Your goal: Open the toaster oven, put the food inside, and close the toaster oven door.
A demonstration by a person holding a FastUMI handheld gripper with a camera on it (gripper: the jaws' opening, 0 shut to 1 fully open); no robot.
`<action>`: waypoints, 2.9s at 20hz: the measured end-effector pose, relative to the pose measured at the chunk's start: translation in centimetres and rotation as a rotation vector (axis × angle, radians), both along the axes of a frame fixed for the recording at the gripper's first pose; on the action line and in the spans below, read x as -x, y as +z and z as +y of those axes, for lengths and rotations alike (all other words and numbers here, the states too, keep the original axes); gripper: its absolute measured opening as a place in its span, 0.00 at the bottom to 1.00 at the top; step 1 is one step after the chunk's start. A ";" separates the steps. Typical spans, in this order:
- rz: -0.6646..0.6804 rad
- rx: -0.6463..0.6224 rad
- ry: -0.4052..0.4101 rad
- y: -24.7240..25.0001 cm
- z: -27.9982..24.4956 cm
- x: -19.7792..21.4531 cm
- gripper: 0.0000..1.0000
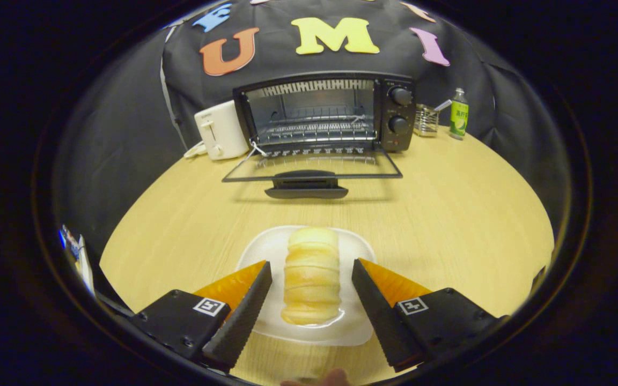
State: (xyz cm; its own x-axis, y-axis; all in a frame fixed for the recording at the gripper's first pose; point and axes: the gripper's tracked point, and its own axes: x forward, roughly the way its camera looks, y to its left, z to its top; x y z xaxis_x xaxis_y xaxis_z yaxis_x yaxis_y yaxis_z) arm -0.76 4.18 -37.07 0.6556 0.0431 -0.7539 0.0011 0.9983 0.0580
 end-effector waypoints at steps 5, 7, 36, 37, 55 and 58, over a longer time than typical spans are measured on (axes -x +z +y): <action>0.041 0.070 0.032 -0.7 -0.2 -0.6 0.96; 0.032 0.054 0.004 -0.6 -0.4 -1.0 0.69; -0.221 -0.179 -0.121 11.9 1.1 -12.4 0.40; -0.216 -0.195 -0.132 11.6 1.4 -13.0 0.40; -0.222 -0.428 -0.492 4.6 -3.8 -31.1 0.40; -0.256 -0.442 -0.496 4.3 -3.6 -33.0 0.44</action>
